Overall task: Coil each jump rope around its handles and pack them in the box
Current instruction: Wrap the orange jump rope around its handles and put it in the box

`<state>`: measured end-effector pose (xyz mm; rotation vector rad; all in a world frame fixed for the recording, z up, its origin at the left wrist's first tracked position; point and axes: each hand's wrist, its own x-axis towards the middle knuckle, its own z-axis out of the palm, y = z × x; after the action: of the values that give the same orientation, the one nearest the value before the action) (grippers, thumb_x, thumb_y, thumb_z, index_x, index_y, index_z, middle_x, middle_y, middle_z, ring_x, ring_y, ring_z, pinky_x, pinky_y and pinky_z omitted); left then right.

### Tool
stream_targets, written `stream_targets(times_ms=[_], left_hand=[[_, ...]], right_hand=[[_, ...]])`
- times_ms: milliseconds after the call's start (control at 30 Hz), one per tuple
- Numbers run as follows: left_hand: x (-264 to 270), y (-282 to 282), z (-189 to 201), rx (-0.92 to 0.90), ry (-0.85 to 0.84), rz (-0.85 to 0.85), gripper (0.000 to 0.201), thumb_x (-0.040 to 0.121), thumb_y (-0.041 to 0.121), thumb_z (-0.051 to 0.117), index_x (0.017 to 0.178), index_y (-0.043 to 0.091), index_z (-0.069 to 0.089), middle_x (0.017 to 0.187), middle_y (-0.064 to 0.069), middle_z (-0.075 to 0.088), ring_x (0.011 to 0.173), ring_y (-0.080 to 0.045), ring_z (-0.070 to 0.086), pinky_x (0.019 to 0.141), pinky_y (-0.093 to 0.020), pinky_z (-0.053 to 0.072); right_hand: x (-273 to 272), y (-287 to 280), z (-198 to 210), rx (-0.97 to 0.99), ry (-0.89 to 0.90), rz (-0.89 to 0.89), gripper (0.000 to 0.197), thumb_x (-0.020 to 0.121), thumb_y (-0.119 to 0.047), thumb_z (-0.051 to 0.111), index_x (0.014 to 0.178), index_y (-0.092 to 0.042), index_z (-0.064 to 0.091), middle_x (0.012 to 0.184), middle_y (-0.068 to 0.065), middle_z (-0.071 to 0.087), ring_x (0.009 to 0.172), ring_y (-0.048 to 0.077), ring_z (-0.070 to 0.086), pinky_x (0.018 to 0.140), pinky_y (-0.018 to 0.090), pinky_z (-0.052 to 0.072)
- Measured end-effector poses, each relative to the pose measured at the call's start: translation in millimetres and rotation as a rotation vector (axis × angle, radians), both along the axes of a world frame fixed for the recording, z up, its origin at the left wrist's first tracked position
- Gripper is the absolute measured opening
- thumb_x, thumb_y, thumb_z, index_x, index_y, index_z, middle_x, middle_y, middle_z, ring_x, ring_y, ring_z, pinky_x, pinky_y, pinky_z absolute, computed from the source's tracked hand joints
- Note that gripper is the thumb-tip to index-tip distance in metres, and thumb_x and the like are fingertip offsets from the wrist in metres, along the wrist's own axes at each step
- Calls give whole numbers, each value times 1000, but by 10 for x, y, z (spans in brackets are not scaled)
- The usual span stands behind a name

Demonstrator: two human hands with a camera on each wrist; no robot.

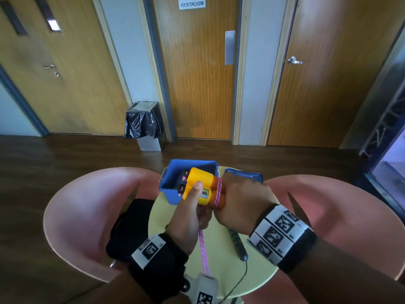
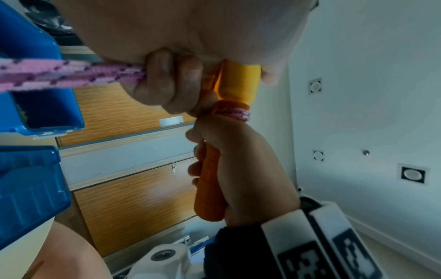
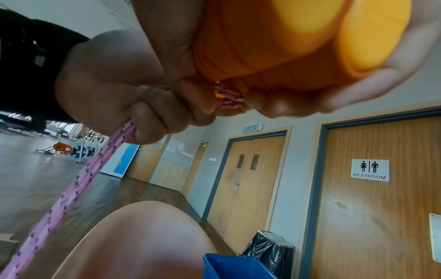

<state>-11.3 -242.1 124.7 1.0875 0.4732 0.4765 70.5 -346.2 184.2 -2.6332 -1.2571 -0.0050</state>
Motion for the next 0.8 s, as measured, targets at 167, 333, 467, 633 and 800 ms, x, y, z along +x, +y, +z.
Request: stream_targets(times_ms=[167,333,467,633,800], left_hand=[[1,-84,12,174,-34,-17,21,94,35,62,83,18,58,58,6,50,45,-6,40,41,-15,30],[27,-118,46,243,-13,-41,23,102,13,44,85,16,60,49,13,57,42,4,51,43,-6,37],[43,-148,67,153,-17,4,18,96,26,58,81,18,62,52,9,55,41,-3,47,40,-14,34],[104,-77,-123,-10,125,100,27,80,48,70,83,21,69,67,-5,63,52,-14,52,45,-22,32],[85,-52,-212,-47,202,178,25,86,38,67,73,18,59,53,-2,43,43,-12,36,46,-23,23]], right_hand=[[31,12,-122,58,21,-2,43,72,-62,46,98,-28,54,84,-5,64,76,18,67,70,35,57],[105,65,-216,55,2,-5,55,69,-71,32,94,-29,56,78,-6,63,70,16,65,67,33,56],[91,37,-202,41,-8,-14,48,72,-68,42,93,-27,54,77,-6,63,70,15,66,67,32,56],[-25,69,-252,23,47,19,49,71,-62,56,101,-24,50,85,-6,64,77,18,67,71,34,57],[37,22,-313,-77,199,123,48,64,-41,67,103,-25,44,88,-7,59,77,19,63,71,37,57]])
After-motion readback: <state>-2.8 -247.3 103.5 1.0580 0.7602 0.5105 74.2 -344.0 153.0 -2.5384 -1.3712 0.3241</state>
